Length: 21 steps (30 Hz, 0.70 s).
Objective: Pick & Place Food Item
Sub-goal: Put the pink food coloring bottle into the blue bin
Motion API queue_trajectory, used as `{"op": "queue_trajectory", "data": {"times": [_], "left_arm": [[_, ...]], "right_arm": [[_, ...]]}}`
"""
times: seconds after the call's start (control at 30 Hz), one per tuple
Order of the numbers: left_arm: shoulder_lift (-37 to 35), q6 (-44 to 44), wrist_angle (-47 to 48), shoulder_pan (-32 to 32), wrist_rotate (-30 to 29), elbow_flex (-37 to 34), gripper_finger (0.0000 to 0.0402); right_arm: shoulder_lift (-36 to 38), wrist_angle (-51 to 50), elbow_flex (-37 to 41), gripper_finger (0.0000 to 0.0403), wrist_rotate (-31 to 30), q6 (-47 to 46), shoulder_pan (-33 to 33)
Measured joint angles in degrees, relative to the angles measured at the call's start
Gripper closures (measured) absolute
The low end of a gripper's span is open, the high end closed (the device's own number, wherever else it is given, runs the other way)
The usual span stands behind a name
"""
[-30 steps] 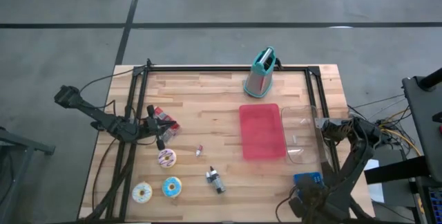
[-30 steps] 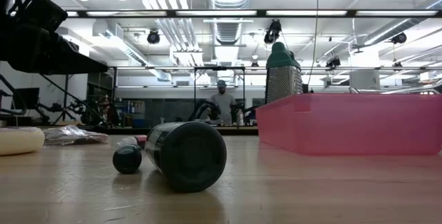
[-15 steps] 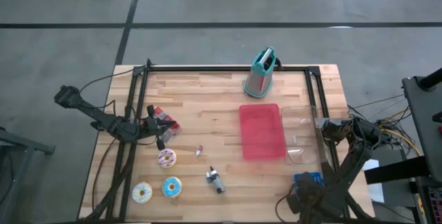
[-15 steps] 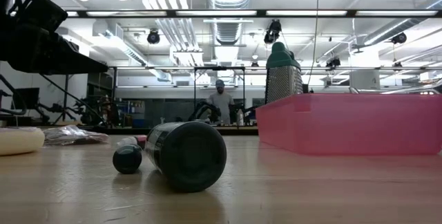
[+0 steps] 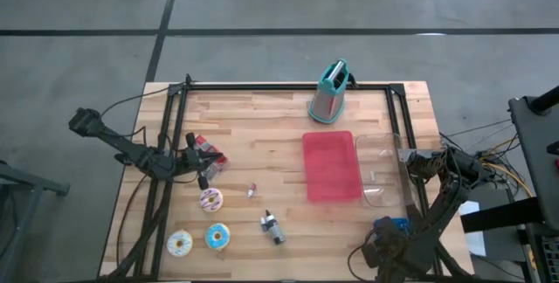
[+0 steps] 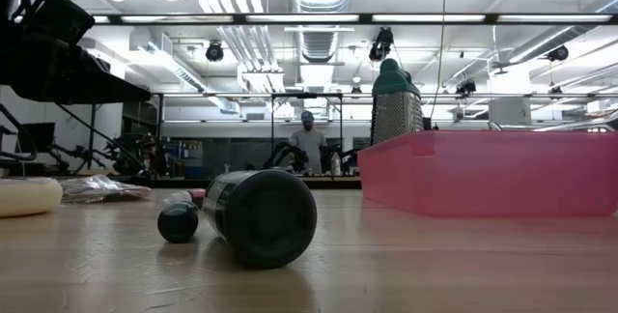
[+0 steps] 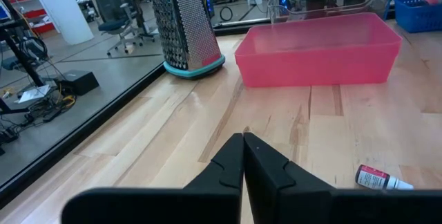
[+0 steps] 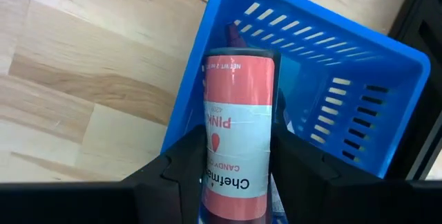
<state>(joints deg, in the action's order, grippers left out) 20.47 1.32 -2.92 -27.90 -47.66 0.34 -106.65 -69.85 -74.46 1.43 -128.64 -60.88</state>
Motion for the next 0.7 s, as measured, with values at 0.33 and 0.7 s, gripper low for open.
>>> {"op": "queue_trajectory", "data": {"times": [0.33, 0.7], "left_arm": [[0.00, 0.00, 0.00, 0.00, 0.00, 0.00, 0.0390], [0.00, 0.00, -0.01, 0.01, 0.00, -0.02, 0.0390]], "right_arm": [[-0.07, 0.18, 0.00, 0.0242, 0.11, 0.02, 0.00], [-0.07, 0.13, 0.02, 0.0216, 0.09, 0.04, 0.00]]}}
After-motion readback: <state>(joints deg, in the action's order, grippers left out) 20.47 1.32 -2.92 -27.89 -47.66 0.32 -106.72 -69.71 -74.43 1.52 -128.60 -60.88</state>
